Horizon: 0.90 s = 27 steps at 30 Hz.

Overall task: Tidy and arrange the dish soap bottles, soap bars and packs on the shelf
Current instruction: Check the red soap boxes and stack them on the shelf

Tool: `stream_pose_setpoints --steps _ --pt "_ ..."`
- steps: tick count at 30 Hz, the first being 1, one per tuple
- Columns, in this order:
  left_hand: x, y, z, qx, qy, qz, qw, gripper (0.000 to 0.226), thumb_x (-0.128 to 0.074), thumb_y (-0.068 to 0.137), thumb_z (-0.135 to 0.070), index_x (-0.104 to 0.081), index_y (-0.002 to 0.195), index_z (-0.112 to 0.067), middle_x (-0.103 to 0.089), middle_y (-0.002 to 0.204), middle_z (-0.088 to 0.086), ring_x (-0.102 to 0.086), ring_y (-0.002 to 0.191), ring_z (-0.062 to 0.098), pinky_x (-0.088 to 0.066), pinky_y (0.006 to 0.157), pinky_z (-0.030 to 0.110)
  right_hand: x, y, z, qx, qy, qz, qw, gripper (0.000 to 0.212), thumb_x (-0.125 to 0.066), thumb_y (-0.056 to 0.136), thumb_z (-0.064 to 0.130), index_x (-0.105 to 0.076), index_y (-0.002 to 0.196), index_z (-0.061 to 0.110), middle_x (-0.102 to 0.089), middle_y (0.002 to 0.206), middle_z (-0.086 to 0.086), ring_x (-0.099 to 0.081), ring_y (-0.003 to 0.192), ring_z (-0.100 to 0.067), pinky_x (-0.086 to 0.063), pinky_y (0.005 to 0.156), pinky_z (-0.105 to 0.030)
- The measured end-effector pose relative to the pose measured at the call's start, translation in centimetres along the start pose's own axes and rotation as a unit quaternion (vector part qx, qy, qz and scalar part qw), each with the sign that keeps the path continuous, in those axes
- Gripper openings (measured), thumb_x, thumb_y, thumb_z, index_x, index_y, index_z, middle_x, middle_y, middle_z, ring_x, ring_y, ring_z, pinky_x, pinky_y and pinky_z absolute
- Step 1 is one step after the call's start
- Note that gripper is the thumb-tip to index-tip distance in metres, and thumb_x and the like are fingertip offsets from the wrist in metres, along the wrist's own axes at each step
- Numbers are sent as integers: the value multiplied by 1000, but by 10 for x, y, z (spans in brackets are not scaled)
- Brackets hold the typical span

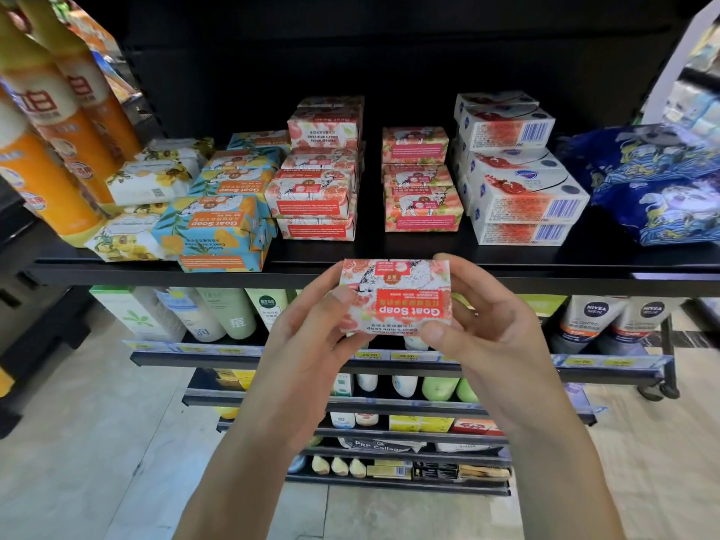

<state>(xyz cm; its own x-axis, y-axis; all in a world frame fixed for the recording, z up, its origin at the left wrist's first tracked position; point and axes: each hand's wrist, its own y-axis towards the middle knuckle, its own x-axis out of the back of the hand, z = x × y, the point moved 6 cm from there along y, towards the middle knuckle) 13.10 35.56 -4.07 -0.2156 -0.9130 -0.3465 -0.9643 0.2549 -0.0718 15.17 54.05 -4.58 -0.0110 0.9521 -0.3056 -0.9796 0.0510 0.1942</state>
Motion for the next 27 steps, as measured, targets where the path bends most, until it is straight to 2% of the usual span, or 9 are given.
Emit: stream_pose_setpoints --steps 3,6,9,11,14,17,20,22,27 --pt "2 1 1 8 -19 -14 1000 51 -63 89 -38 -64 132 -10 -74 121 12 -69 118 29 -57 101 43 3 1 -1 17 7 13 1000 79 -88 66 8 -58 139 12 -70 129 -10 -65 120 -32 -56 94 -34" --pt "3 2 2 7 -9 -17 1000 40 -70 93 -31 -68 124 -6 -76 115 12 -72 110 28 -58 97 41 3 2 0 28 -8 30 999 79 -83 69 -3 -54 141 11 -69 129 -8 -64 123 -30 -56 96 -36" --pt "3 3 2 -7 -3 -25 1000 41 -65 86 -21 -68 124 -7 -77 112 12 -74 107 25 -60 94 37 0 1 6 30 -112 37 993 76 -79 76 -3 -50 144 14 -67 133 -1 -60 129 -24 -52 105 -42" --pt "4 4 2 -14 -5 -31 999 38 -64 88 -17 -67 125 -7 -77 111 12 -74 107 25 -60 92 36 -2 1 10 42 -220 23 974 77 -83 80 1 -50 145 27 -62 139 6 -56 132 -17 -50 108 -42" --pt "5 7 0 -23 10 -39 999 34 -61 95 -12 -66 128 -7 -77 113 13 -73 108 26 -59 95 38 -8 1 21 77 -353 1 932 85 -88 78 22 -44 147 43 -44 149 24 -46 139 -5 -42 111 -31" --pt "3 11 -4 -33 27 -48 998 35 -62 96 -12 -65 131 -7 -77 113 11 -73 108 26 -58 98 41 -22 4 31 139 -487 13 862 90 -88 75 35 -41 152 36 -33 148 32 -29 142 8 -26 113 -10" --pt "-3 14 -9 -49 44 -35 997 33 -61 98 -11 -65 131 -10 -77 114 9 -73 109 26 -56 98 42 -30 12 41 214 -586 15 781 86 -90 72 34 -50 148 21 -44 141 13 -36 134 -9 -30 114 -24" --pt "-8 17 -14 -61 48 -27 997 32 -61 99 -11 -65 130 -11 -77 113 8 -74 107 25 -58 96 39 -31 19 50 251 -619 5 744 79 -90 72 35 -58 141 15 -54 133 4 -41 126 -17 -32 109 -29" --pt "-14 32 -33 -113 102 -40 988 33 -66 97 -12 -64 130 -16 -78 110 1 -74 104 19 -61 90 31 -34 44 69 253 -666 49 700 80 -89 75 33 -55 143 8 -55 126 -5 -44 116 -21 -42 102 -37"
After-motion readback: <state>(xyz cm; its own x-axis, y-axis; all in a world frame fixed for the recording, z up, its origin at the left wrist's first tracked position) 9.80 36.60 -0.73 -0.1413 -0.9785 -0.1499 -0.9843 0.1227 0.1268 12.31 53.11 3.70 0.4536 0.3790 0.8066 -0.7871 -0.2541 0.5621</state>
